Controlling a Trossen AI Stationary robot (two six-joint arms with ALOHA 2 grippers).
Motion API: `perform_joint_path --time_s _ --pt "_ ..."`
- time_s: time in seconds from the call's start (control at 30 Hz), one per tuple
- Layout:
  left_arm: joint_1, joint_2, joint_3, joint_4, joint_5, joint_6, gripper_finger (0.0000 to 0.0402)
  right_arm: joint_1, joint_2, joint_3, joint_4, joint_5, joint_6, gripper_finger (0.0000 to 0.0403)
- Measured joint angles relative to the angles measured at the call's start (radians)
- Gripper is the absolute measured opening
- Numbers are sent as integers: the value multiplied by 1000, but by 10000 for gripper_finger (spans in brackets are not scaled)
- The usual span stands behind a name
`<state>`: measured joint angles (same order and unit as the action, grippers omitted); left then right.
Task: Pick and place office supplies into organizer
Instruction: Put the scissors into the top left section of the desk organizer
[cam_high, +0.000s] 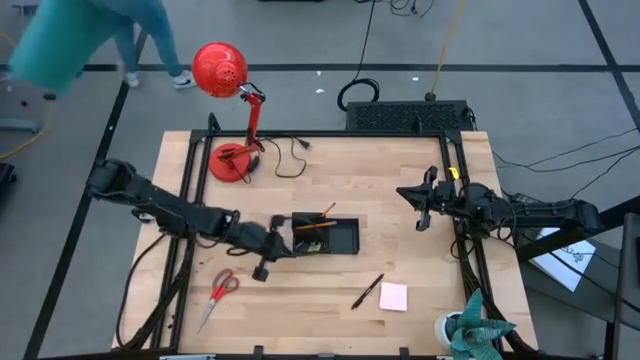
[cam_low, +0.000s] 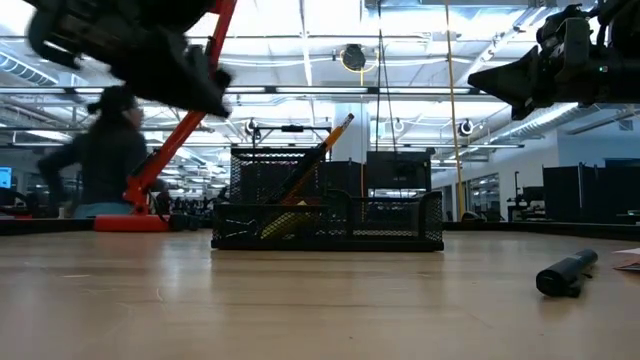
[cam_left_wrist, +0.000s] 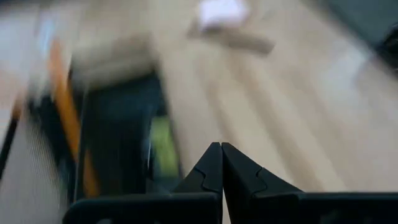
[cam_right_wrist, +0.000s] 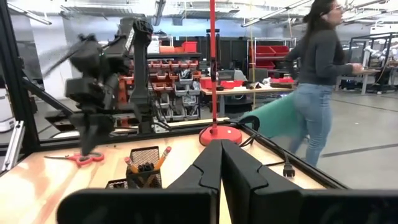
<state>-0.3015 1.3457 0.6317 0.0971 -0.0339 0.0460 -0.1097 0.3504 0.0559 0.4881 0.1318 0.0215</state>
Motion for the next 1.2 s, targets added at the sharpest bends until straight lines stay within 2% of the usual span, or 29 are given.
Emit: perform_joint_path --time_s 0.1,0.17,0.3,0.43,0.5,0.67,0.77,0.9,1.1,1.2 --pt "-101 -58 0 -224 -170 -256 3 0 0 0 0 0 1 4" --pt "-186 -85 14 -380 -226 -450 2 0 0 0 0 -1 1 4" --pt "-350 -74 69 -662 -259 -742 2 0 3 0 1 -1 1 4" --pt "-439 -55 116 -825 -249 -962 3 0 7 0 10 -1 1 4" --pt "-463 -55 130 -855 -234 -1041 3 0 8 0 11 -1 7 4" --pt "-510 -55 133 -905 -166 -1104 4 0 9 0 9 -1 19 4" --pt "-511 -55 133 -933 -123 -1149 20 0 9 0 9 -2 20 4" --pt "-509 -55 133 -936 -68 -1160 66 0 9 0 9 -2 20 4" --pt "-506 -55 123 -873 -96 -982 145 0 8 0 9 -2 20 4" --pt "-485 -40 100 -825 -90 -953 173 0 8 0 9 -2 20 4"
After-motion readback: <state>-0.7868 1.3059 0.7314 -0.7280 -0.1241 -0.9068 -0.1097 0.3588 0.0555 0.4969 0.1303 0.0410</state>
